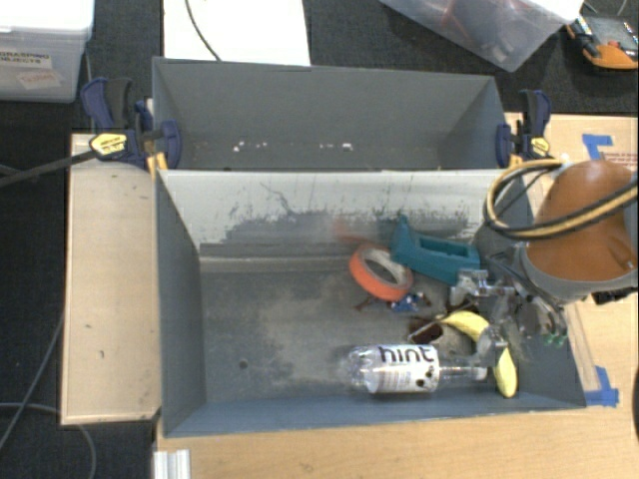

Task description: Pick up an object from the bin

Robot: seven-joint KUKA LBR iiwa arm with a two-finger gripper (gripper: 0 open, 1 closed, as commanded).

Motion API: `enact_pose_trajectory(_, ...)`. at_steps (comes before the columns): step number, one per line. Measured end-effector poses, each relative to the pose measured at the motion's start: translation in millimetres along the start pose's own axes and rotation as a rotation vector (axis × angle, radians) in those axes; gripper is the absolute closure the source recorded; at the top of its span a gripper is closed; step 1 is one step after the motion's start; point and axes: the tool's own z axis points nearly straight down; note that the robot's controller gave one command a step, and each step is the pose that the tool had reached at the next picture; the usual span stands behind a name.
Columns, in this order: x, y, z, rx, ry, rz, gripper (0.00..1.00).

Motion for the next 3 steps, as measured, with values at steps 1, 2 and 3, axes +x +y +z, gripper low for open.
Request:
enact_pose_trajectory(1, -2.0, 0.4, -4.4, 0.002, -0.008, -0.008, 0.0)
enact_pose_trajectory(2, -4.0, -41.0, 23.9, 0.0, -0.005, 0.25, 0.0)
enact_pose_trajectory(3, -3.3, -39.4, -5.0, 0.001, -0.012, 0.197, 0.0)
